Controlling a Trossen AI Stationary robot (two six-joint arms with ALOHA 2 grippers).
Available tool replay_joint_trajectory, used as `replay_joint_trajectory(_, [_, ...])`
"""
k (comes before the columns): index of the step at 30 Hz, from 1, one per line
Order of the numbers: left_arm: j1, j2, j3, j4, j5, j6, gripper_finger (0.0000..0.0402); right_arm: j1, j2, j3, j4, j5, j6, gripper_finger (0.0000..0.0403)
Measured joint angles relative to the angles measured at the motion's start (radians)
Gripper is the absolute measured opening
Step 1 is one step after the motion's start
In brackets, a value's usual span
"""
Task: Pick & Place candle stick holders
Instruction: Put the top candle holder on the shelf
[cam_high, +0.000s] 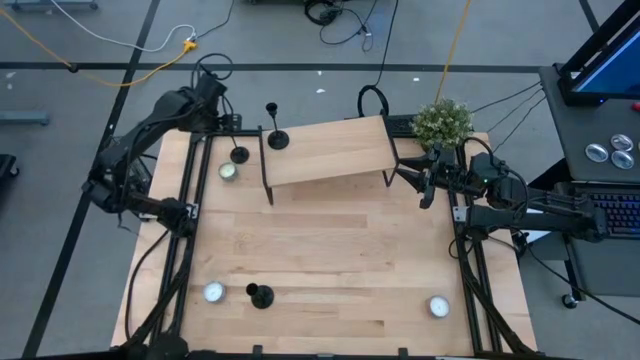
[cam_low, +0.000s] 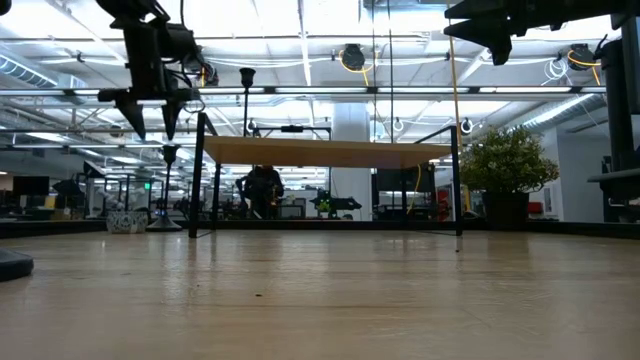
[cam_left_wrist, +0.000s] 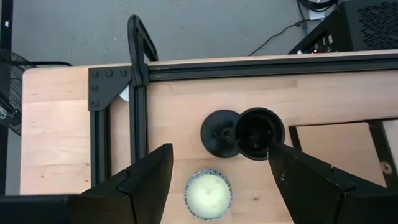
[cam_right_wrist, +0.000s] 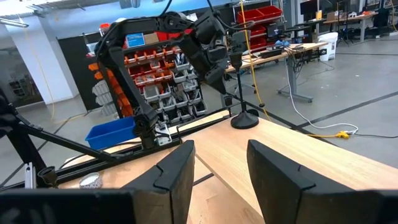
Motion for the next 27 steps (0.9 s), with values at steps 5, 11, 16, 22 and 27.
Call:
replay_joint_trajectory(5, [0.0, 0.049, 0.0, 0.002, 0.0, -0.04, 0.0271, 0.001, 0.0, 0.0, 0.0, 0.0, 0.0, 0.0139])
replay_joint_trajectory(11, [0.005, 0.11, 0.0, 0.009, 0.0, -0.077, 0.0271, 0.001, 0.0, 0.0, 0.0, -0.001, 0.0, 0.0139])
replay_joint_trajectory(16, [0.007, 0.141, 0.005, 0.015, 0.001, -0.106, 0.0262, 0.001, 0.0, 0.0, 0.0, -0.001, 0.0, 0.0139])
replay_joint_trajectory(22, [0.026, 0.149, 0.004, 0.016, -0.002, -0.123, 0.0177, 0.001, 0.0, 0.0, 0.0, -0.001, 0.0, 0.0139])
replay_joint_trajectory(27, [0.033, 0.15, 0.003, 0.017, -0.017, -0.118, 0.0081, 0.001, 0.0, 0.0, 0.0, -0.001, 0.0, 0.0139])
